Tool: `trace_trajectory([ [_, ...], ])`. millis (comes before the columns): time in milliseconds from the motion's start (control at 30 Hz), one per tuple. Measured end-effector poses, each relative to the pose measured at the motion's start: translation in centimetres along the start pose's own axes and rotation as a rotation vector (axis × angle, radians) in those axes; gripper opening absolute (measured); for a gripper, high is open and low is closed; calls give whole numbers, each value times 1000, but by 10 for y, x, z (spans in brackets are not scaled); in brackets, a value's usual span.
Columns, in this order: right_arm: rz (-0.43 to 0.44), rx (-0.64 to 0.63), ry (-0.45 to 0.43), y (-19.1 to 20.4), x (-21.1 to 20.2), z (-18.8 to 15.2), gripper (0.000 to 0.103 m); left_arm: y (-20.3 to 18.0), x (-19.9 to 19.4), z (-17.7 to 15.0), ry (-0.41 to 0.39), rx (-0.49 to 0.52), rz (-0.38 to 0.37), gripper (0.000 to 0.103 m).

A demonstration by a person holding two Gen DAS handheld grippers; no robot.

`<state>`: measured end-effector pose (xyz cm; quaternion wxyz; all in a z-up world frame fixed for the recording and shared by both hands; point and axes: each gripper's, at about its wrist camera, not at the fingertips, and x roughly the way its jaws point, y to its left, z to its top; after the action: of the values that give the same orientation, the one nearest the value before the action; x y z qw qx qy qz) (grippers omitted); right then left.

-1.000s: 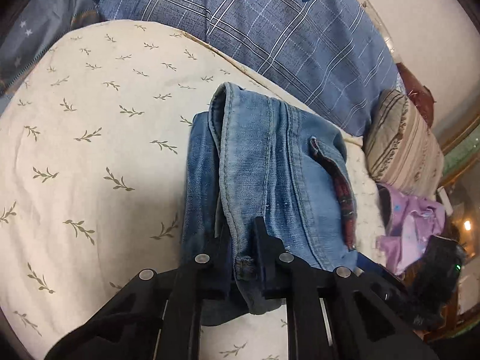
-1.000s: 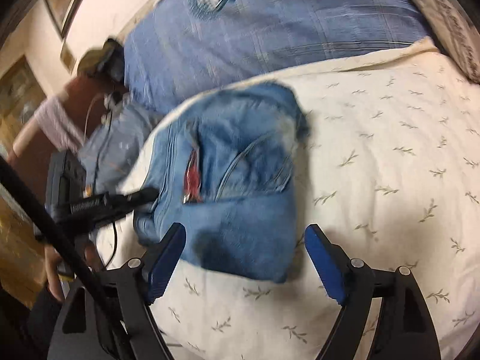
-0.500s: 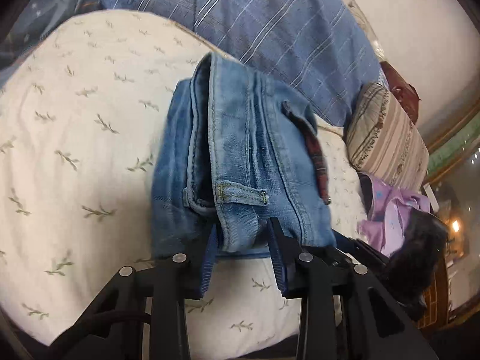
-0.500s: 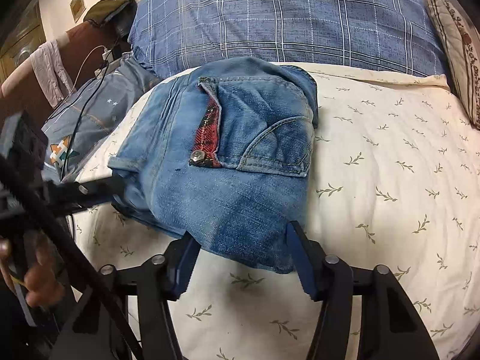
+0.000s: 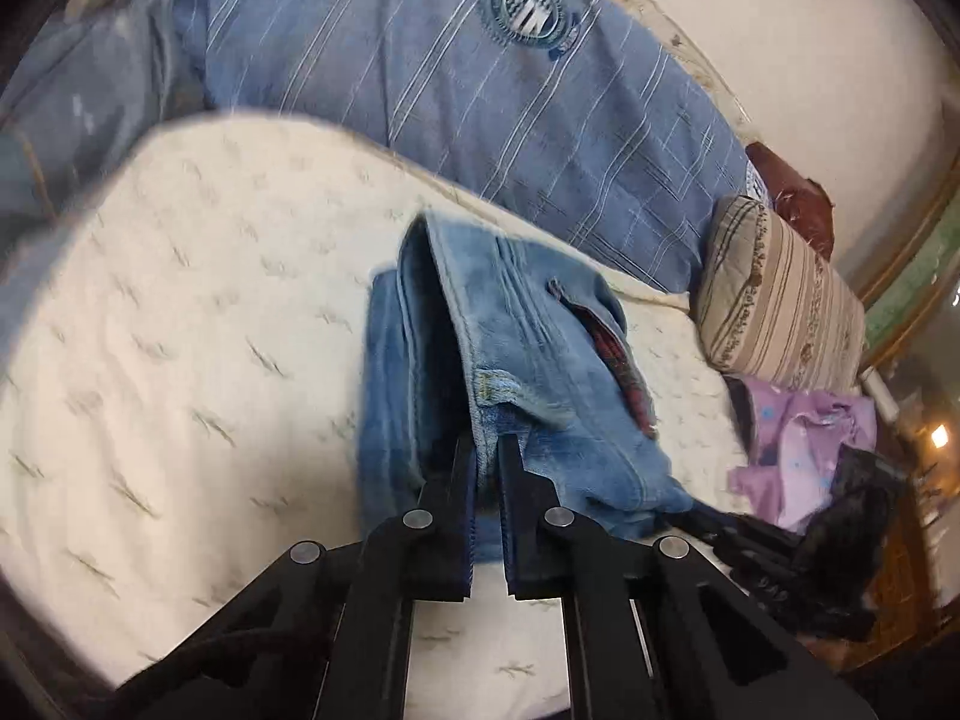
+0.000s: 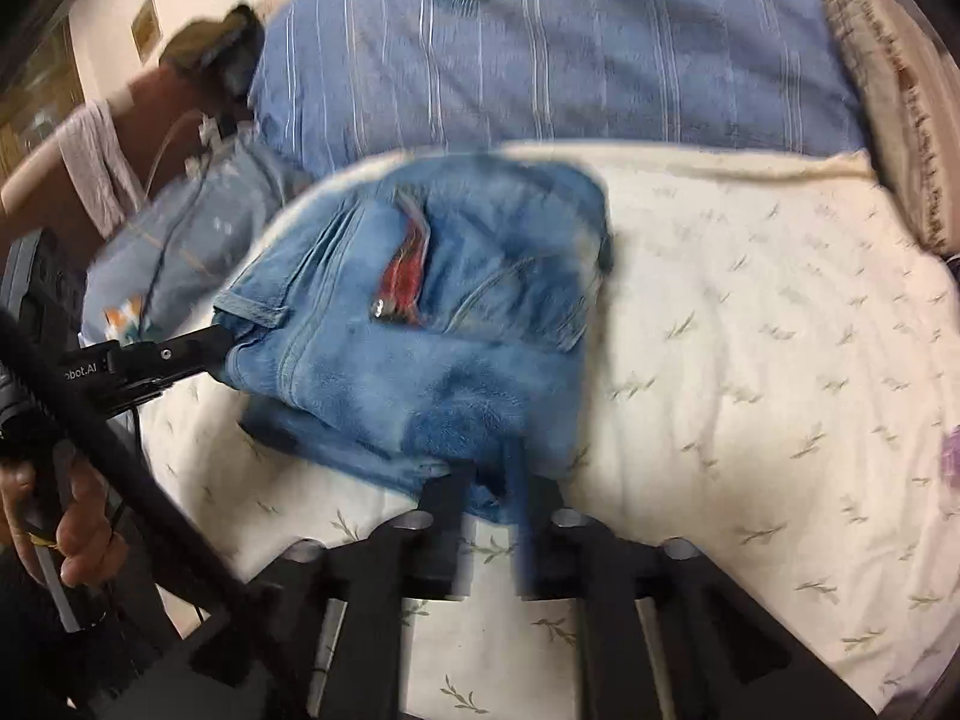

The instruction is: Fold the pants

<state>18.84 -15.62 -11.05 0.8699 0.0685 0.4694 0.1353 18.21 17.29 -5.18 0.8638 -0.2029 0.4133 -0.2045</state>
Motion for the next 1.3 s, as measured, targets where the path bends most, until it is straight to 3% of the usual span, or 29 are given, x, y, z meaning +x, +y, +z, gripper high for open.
trace_trajectory([
  [67,19,24,24,-4,6,-4,8,4,15,-7,59,3,49,6],
  [133,-24,9,85,-3,25,-12,7,12,37,-19,135,-33,83,6],
  [200,-44,-12,86,0,24,-12,6,8,26,-13,101,-42,44,6],
  [267,-32,-3,49,0,12,-8,6,-4,14,-6,51,25,61,7],
  [400,-21,-6,95,-1,26,-13,8,2,42,-22,140,25,125,9],
  [467,12,4,94,-5,25,-11,17,3,38,-19,127,-21,86,11],
  [500,54,26,86,-9,18,-9,22,2,32,-16,115,-40,57,19],
  [567,137,95,65,-18,7,-9,41,12,19,-11,88,-75,39,34],
  [600,174,138,50,-25,1,-8,46,12,12,-9,66,-90,23,37],
  [667,261,242,10,-41,-10,-3,65,17,-3,-7,33,-109,-13,39],
  [733,343,338,-46,-56,-21,2,71,14,-14,2,6,-117,-35,41],
  [833,378,359,-39,-60,-14,28,71,4,-15,21,-10,-52,14,47],
  [900,321,332,-34,-58,-7,56,71,1,-11,34,-7,-30,40,52],
  [1033,270,334,-9,-68,21,104,73,-11,37,82,29,-37,65,52],
  [1133,292,350,48,-80,58,134,73,0,85,113,76,-67,62,50],
  [1200,304,350,90,-87,85,139,72,13,109,113,132,-118,-6,41],
  [1233,323,358,102,-90,94,136,70,26,117,109,138,-170,-73,39],
  [1300,340,372,82,-95,104,123,65,44,126,102,142,-263,-128,39],
])
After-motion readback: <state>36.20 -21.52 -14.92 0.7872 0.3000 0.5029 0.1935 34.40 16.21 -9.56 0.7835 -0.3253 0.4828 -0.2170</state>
